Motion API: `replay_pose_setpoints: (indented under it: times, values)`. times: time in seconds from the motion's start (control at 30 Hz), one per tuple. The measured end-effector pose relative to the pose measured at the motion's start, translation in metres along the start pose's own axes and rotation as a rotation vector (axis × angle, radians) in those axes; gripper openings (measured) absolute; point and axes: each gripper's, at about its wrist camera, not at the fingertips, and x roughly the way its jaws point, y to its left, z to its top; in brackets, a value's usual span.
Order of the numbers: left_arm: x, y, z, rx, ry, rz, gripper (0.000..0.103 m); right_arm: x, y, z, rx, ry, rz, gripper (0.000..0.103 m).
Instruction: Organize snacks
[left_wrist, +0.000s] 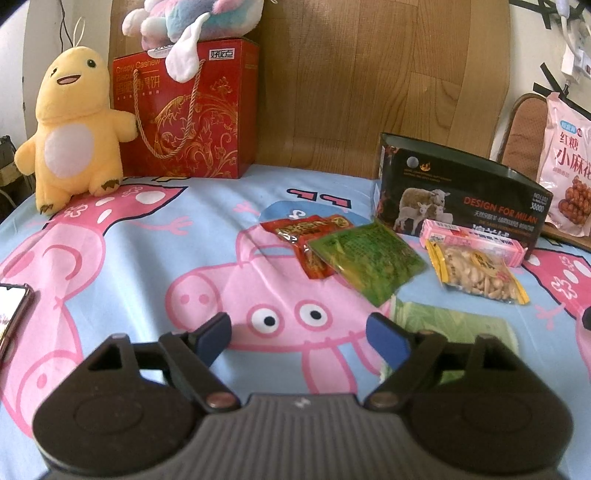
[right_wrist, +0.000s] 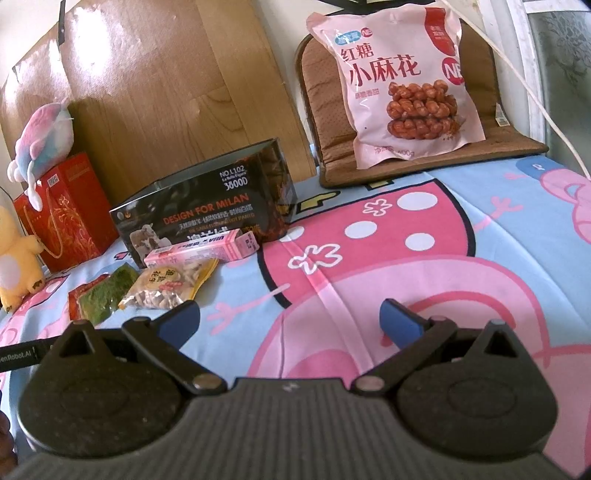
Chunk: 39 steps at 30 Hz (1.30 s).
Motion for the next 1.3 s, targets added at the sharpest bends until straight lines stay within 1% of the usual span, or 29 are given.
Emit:
replay_pose_setpoints:
  times: [0.1,0.17,0.37,0.53,0.57,0.67,0.77,0.8,0.83,0.87,0.9,0.97,1.0,1.03,1.07,1.1,1.13,1.17,1.2,1.23,1.3]
  values:
    - [0.001,0.001,0.001,-0.005,0.001,-0.002,0.086,0.0,0.002,0.0,-0.01,0.003,0.0,0.103]
    - [0.002,0.002,0.001,-0.01,0.004,-0.007,0.091,0.001,0.004,-0.001,-0.022,0.007,-0.001,0.103]
    - [0.002,0.002,0.001,-0.018,0.005,-0.012,0.093,0.004,0.014,-0.002,-0.099,0.038,0.003,0.103]
    - [0.003,0.003,0.002,-0.023,0.005,-0.02,0.094,0.007,0.024,-0.003,-0.181,0.071,0.027,0.103]
    - [0.003,0.003,0.002,-0.024,0.005,-0.022,0.095,0.008,0.027,-0.004,-0.203,0.079,0.049,0.103]
    - [0.003,0.004,0.003,-0.027,0.005,-0.028,0.095,0.005,0.039,-0.009,-0.28,0.107,0.175,0.103]
    - [0.003,0.007,0.003,-0.037,0.003,-0.049,0.094,0.006,0.065,-0.017,-0.404,0.137,0.252,0.103]
    - [0.002,0.008,0.002,-0.043,-0.001,-0.066,0.094,0.007,0.075,-0.02,-0.445,0.143,0.27,0.103]
    - [0.0,0.011,0.002,-0.052,-0.008,-0.096,0.09,0.008,0.084,-0.022,-0.483,0.149,0.292,0.103]
    - [-0.001,0.013,0.002,-0.06,-0.012,-0.127,0.086,0.011,0.092,-0.024,-0.512,0.156,0.301,0.103]
    - [-0.003,0.016,0.001,-0.072,-0.015,-0.165,0.085,0.014,0.098,-0.025,-0.535,0.168,0.298,0.103]
    - [-0.003,0.021,0.002,-0.091,-0.007,-0.245,0.084,0.019,0.106,-0.025,-0.551,0.178,0.294,0.101]
    - [-0.003,0.022,0.003,-0.098,0.0,-0.289,0.083,0.021,0.106,-0.024,-0.549,0.179,0.301,0.098]
    - [-0.002,0.022,0.003,-0.105,0.011,-0.334,0.08,0.023,0.107,-0.023,-0.545,0.185,0.307,0.098]
    - [-0.002,0.02,0.004,-0.11,0.025,-0.366,0.07,0.024,0.108,-0.022,-0.543,0.182,0.312,0.091]
    - [-0.001,0.017,0.005,-0.107,0.036,-0.377,0.063,0.023,0.109,-0.02,-0.552,0.175,0.332,0.073]
    - [-0.001,0.012,0.007,-0.093,0.054,-0.388,0.042,0.023,0.11,-0.019,-0.553,0.177,0.343,0.069]
    - [0.0,0.009,0.008,-0.091,0.08,-0.42,0.022,0.023,0.11,-0.018,-0.552,0.18,0.351,0.06]
    - [0.0,0.008,0.01,-0.106,0.109,-0.468,0.014,0.021,0.111,-0.018,-0.553,0.182,0.357,0.055]
    - [0.001,0.005,0.011,-0.115,0.143,-0.508,0.01,0.019,0.11,-0.018,-0.561,0.179,0.351,0.054]
    - [-0.004,0.002,0.012,-0.12,0.136,-0.525,0.01,0.008,0.111,-0.018,-0.591,0.133,0.349,0.053]
